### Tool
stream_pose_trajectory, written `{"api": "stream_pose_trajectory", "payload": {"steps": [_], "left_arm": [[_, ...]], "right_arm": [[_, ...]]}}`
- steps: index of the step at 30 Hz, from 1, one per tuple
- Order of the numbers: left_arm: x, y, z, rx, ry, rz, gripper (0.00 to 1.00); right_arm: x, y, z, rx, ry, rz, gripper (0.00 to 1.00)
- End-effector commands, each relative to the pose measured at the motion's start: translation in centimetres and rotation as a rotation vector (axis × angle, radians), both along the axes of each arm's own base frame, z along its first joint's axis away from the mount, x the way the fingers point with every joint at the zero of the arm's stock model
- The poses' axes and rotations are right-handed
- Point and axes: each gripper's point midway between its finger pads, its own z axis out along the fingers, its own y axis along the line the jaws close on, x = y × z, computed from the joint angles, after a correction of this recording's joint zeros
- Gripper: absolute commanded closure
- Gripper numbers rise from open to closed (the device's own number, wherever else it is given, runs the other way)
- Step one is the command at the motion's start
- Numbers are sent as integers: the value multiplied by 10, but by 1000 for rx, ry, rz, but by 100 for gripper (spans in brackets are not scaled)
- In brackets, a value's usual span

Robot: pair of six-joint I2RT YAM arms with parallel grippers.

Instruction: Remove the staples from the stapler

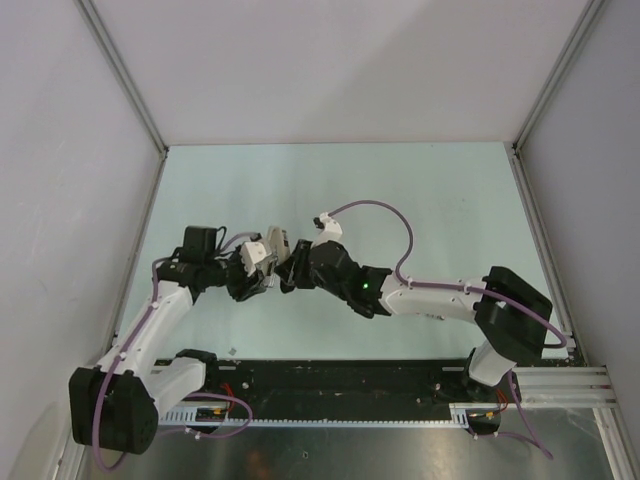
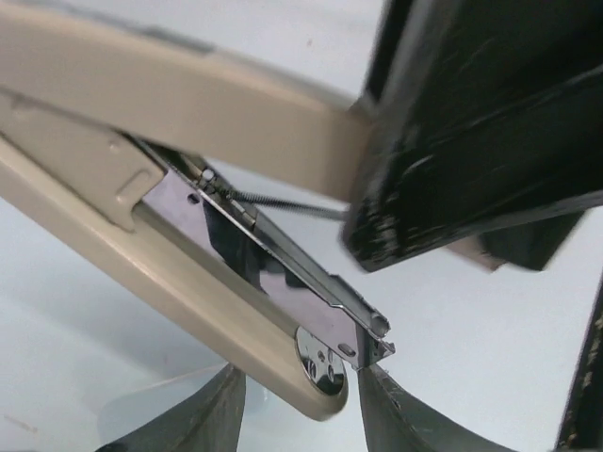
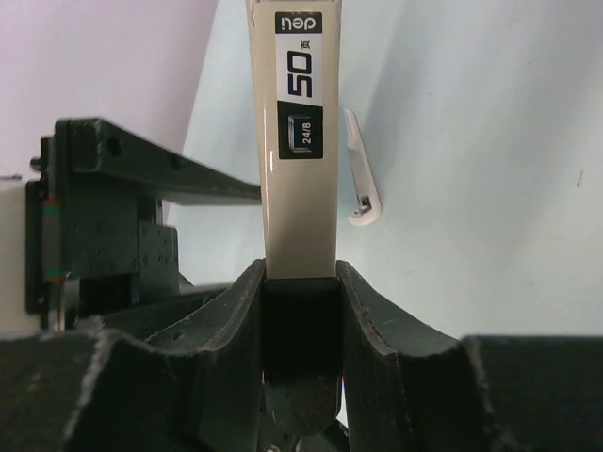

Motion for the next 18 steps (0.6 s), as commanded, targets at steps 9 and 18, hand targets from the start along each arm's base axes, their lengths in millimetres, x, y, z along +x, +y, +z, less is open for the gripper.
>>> {"api": "stream_pose_trajectory", "payload": {"steps": [9,18], "left_arm": [[65,13,9,156,-286,17,53],[69,-5,15,203,-389,-20,67]], "right_arm": [[-60,-20,20,-9,-71,179,100],[-75,-24,9,-84,-123,205,100]]}}
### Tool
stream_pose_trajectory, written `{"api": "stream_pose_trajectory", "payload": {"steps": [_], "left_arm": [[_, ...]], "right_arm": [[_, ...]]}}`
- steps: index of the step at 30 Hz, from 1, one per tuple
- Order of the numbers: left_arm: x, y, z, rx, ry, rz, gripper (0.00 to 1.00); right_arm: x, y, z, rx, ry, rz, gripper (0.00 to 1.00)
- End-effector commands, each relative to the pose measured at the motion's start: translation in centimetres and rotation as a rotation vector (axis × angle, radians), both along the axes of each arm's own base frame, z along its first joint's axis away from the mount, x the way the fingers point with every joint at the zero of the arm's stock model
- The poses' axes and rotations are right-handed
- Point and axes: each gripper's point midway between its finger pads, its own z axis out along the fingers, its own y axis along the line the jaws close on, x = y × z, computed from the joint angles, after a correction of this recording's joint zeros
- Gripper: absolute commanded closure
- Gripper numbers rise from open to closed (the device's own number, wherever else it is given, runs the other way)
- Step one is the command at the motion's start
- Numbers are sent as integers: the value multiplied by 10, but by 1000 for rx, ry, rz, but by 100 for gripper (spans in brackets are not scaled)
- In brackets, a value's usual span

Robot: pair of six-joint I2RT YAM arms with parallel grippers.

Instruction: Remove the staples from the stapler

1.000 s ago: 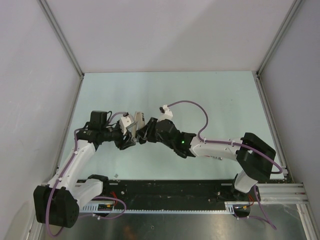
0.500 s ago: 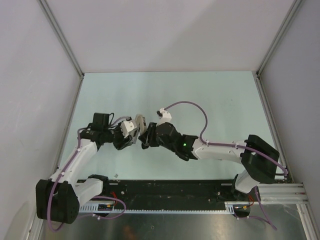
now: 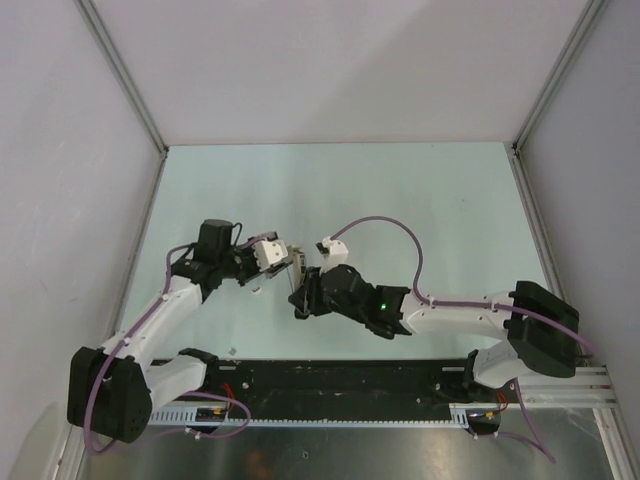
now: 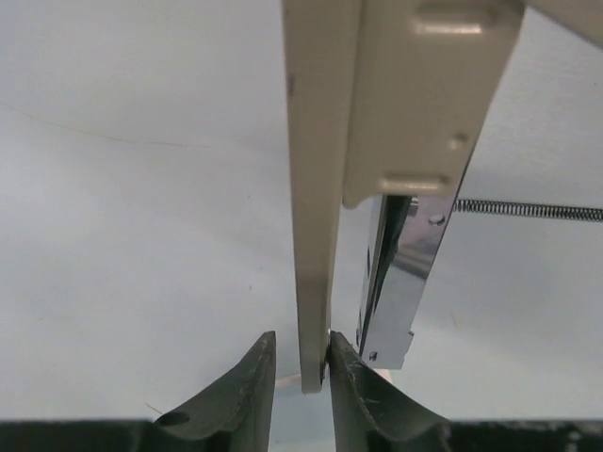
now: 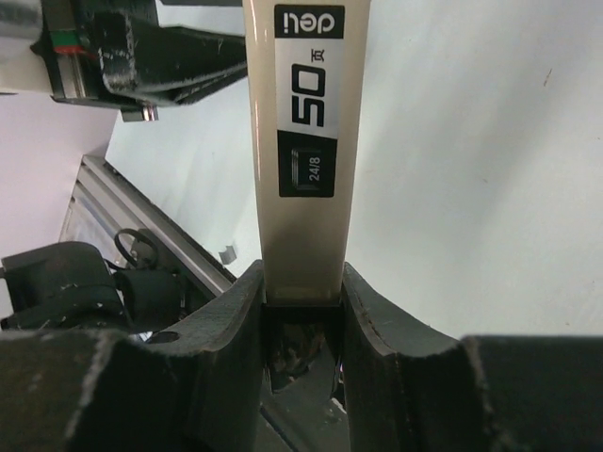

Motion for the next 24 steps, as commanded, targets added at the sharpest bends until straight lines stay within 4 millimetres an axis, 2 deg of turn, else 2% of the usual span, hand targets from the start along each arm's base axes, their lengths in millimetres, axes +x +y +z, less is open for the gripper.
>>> {"api": "stream_pose_trajectory", "payload": {"steps": [1,4,8,20,24], "left_arm": [[23,-9,23,31,-185,-15,70],[26,-11,23,65,-222,-15,80],[32,-8,21,132,-276,-15,86],[33,-2,-6,391,-430,-131,95],[33,-7,-4,391,-446,-134,95]], "right_arm": [[-17,10,30,61,-76,63,100],[-17,6,26,24,-104,46,100],[-16,-2,18,-37,-137,26,100],[-10,-16,7,-115,-172,-18,100],[-8,-16,6,-114,-176,-23,100]]}}
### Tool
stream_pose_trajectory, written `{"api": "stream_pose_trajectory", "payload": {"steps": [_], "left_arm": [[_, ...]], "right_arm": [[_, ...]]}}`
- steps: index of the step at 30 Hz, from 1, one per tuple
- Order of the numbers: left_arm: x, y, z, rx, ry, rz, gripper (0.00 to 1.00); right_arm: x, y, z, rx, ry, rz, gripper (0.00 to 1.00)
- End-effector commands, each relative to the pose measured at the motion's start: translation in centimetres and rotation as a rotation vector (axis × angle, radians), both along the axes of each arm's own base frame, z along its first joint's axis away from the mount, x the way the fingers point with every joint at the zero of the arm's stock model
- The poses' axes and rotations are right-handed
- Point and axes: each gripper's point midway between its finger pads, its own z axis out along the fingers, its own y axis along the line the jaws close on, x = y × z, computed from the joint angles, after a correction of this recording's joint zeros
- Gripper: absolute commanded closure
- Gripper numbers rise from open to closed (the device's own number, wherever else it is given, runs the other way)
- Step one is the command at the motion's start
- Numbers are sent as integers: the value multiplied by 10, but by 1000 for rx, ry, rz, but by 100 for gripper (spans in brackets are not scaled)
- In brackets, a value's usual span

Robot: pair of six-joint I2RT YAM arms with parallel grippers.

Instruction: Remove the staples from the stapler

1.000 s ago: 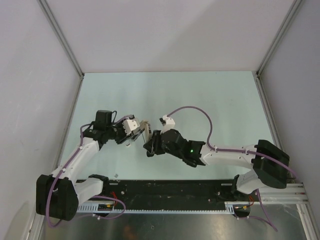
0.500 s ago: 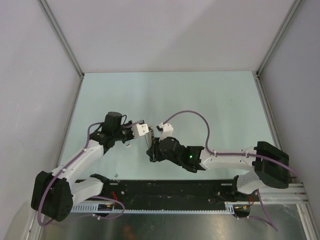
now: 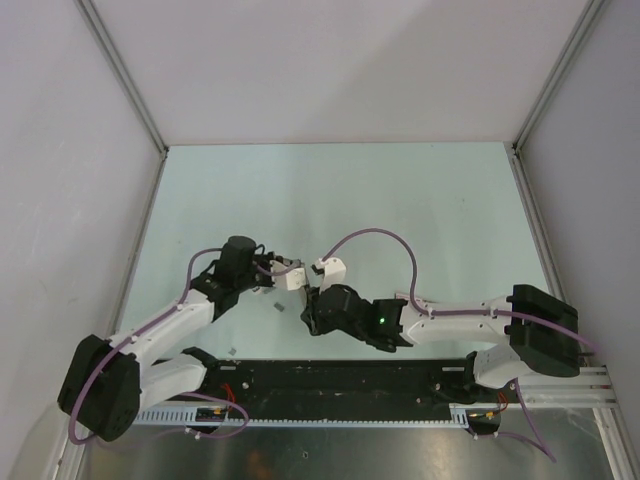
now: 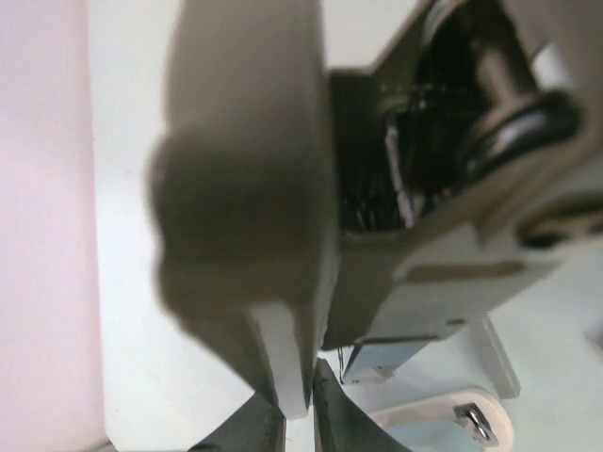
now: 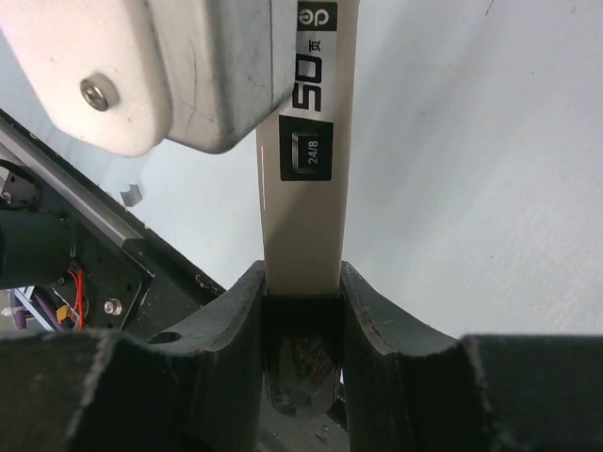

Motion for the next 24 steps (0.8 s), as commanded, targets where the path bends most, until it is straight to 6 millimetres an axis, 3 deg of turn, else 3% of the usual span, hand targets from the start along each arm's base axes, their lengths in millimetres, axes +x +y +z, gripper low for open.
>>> {"api": "stream_pose_trajectory", "payload": {"steps": [1,4,7,11,14,18,24], "left_arm": [[10,-1,12,57,-96,-15,95],[11,-9,20,-20,-76,18,93],[4,-21,35,-151,11,59,83],[-21,-42,56,-345,175,79,49],[-33,-46,66,-425,235,100,37],[-28,-34,65,-452,251,192,30],[2,0,44,-437,294,397,22]], "right_arm": [[15,10,46,125,-91,-44,100],[17,14,52,158,-97,-48,100],[27,13,67,207,-117,-88,100],[51,1,81,242,-131,-169,100],[71,-7,78,211,-118,-210,100],[94,-14,67,124,-109,-246,100],[122,-25,40,-42,-104,-276,100]]}}
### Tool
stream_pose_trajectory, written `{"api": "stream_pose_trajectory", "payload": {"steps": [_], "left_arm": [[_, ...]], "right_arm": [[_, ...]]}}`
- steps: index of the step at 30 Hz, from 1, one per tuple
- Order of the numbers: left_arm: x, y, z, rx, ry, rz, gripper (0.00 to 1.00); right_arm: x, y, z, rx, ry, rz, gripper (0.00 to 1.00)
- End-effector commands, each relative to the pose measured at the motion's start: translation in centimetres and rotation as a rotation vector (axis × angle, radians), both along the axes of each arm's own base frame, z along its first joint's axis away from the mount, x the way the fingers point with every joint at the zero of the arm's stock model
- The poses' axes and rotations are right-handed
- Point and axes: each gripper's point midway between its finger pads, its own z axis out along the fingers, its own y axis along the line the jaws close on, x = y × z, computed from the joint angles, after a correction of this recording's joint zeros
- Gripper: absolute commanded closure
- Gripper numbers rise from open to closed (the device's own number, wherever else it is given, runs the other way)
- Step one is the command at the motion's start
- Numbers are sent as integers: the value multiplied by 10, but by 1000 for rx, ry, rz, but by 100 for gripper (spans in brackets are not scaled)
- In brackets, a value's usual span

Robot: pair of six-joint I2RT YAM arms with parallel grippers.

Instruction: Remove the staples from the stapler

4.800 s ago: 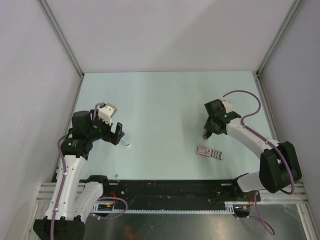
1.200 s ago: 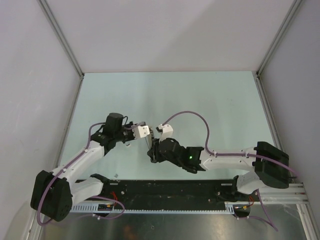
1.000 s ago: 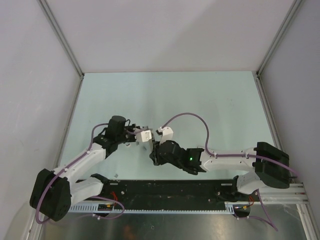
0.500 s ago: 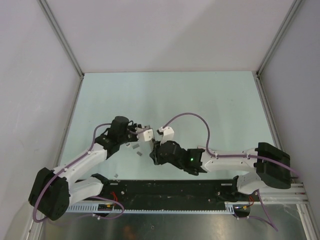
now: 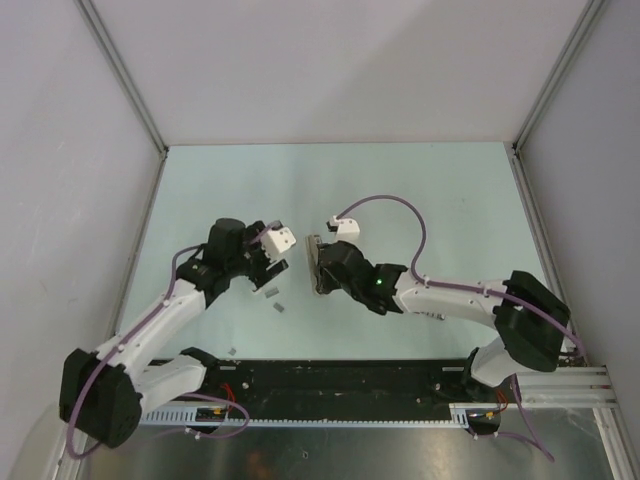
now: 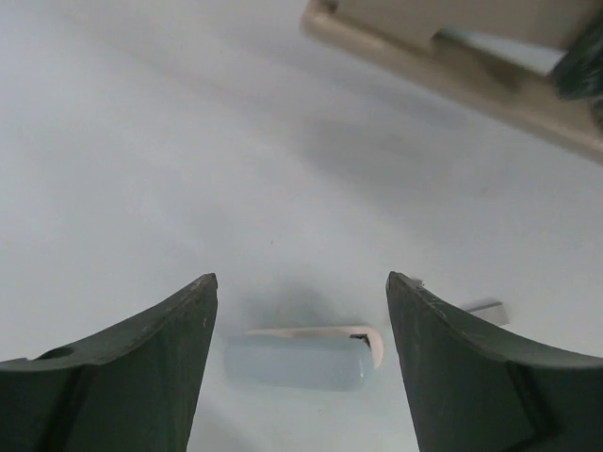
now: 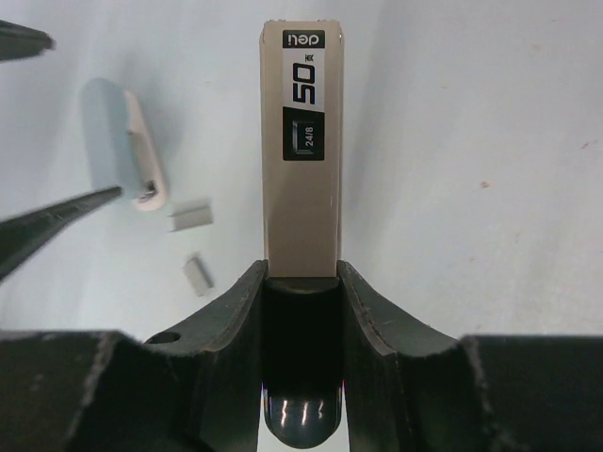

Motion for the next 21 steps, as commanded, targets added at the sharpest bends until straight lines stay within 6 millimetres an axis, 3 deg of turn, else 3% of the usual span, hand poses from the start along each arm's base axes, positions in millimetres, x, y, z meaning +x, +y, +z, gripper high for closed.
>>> {"api": "stream_pose_trajectory", "payload": {"steps": [1,6,16,18,21], "left_arm": [[24,21,0,-37,74,166,21],[42,33,-14,-1,104,246,21],[49,52,-50,100,158,336,24],[48,56,-54,118,160,343,25],[46,62,-58,134,156,358,25]], "right_arm": [[29,3,15,-41,-52,-29,100],[55,6,-7,-134,-29,-29,100],[102,45,-44,-296,34,-5,99],[106,54,-53,-310,59,5,92],[108,66,-60,-305,80,22,70]]}}
